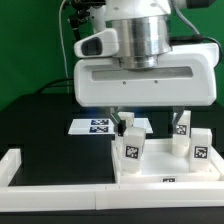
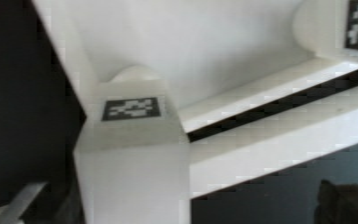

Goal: Assemble square table

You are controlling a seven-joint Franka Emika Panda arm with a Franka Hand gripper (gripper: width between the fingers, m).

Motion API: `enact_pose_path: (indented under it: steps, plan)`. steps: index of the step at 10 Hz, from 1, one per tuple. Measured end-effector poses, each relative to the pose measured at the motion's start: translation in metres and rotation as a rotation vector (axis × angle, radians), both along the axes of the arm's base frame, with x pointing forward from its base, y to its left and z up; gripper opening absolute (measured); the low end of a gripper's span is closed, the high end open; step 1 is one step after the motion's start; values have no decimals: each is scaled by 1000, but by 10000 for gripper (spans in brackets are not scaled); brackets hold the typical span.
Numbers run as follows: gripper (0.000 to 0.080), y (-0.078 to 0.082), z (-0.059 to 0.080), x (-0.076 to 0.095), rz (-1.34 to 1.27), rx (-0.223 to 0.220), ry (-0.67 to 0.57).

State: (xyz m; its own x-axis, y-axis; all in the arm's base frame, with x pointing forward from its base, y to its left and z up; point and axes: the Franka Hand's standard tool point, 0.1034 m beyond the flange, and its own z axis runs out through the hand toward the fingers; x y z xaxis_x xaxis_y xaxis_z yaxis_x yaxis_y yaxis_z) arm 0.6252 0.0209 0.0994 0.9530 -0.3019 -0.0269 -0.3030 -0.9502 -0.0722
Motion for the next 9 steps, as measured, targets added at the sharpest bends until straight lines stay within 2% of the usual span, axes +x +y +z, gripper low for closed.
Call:
enact_pose_path:
  steps: [3,5,8,9]
  plan:
    - [649,-2,-1,0,-3,-1,1]
    - [649,-8,-14,-8,-11,-9,15]
    - [649,-9,-16,-9,-22,-12,13]
    - [558,-10,-16,-9,-40,-12,15]
